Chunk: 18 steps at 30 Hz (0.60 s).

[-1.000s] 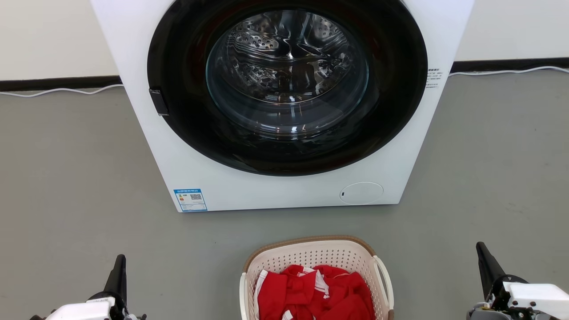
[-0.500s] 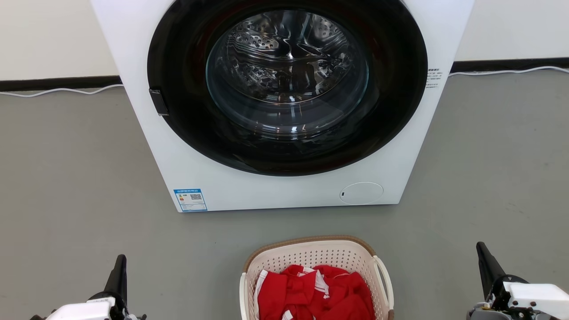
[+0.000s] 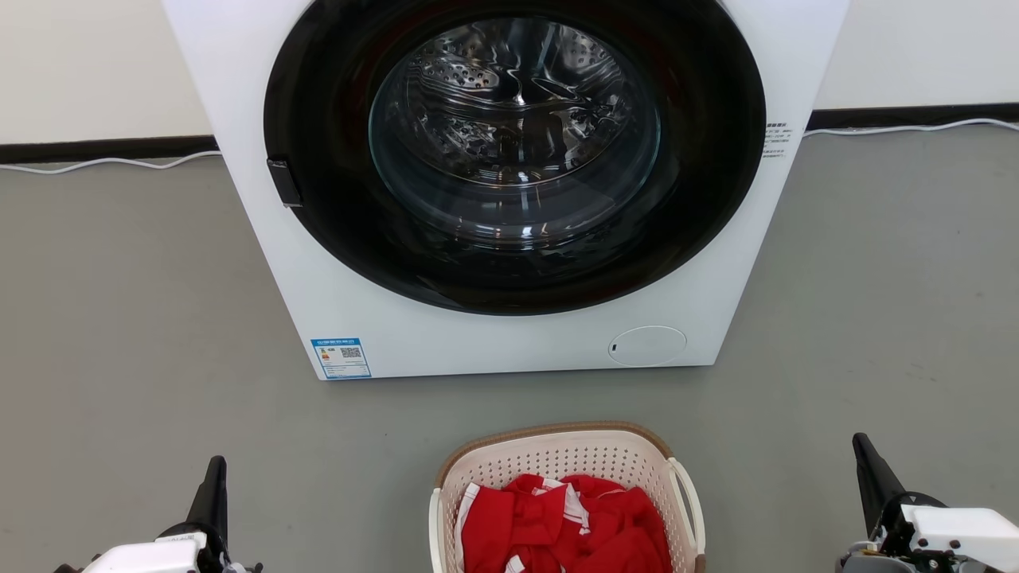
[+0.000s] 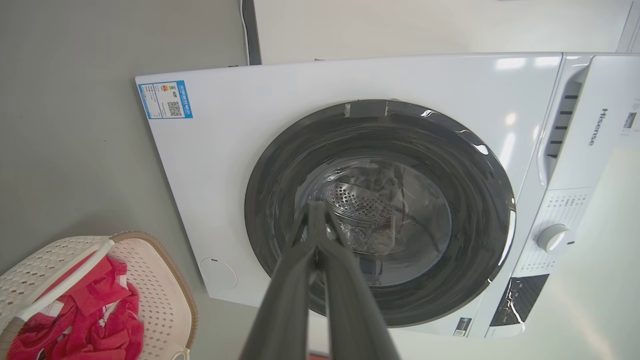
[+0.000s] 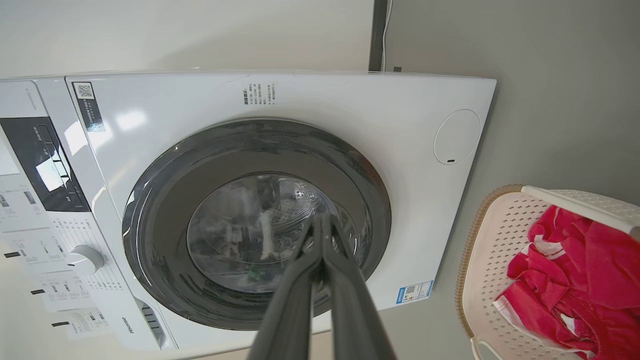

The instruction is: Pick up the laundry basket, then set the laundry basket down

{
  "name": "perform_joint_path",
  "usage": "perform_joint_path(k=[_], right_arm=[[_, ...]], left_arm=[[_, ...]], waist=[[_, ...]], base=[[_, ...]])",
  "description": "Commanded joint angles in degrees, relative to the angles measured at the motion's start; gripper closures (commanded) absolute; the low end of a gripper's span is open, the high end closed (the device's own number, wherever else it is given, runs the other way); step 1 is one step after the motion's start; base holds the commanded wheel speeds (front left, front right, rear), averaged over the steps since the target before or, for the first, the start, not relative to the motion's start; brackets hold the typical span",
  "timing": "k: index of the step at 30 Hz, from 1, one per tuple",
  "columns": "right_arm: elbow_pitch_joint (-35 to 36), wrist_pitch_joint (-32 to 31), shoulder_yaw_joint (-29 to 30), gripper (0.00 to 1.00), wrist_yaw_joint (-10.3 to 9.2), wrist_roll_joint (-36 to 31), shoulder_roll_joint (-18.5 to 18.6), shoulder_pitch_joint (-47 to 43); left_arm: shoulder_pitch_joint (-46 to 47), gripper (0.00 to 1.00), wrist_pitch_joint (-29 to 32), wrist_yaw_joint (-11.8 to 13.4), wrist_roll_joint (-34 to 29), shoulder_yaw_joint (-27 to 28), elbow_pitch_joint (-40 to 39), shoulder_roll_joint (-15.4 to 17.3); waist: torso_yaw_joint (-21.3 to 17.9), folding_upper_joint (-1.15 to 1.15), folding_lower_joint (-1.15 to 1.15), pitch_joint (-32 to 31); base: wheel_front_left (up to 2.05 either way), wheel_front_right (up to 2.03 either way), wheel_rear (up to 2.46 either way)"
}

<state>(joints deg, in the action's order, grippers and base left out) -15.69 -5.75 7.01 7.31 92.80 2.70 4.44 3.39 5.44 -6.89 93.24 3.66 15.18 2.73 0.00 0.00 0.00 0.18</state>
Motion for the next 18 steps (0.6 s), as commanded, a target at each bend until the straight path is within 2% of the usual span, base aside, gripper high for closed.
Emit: perform_joint_path(k=[1, 18], right_arm=[[1.7, -0.4, -0.9, 1.0, 0.18, -0.3, 0.5, 1.7], [1.7, -0.5, -0.8, 1.0, 0.18, -0.4, 0.4, 1.7]], left_arm=[[2.7, 1.0, 0.3, -0.6, -0.3, 1.9, -1.2, 0.8], [2.7, 1.0, 0.5, -0.6, -0.5, 2.1, -1.2, 0.7]], waist=[[0.0, 0.0, 0.0, 0.0], [0.0, 0.0, 0.0, 0.0]], base=[[0.0, 0.0, 0.0], [0.0, 0.0, 0.0]])
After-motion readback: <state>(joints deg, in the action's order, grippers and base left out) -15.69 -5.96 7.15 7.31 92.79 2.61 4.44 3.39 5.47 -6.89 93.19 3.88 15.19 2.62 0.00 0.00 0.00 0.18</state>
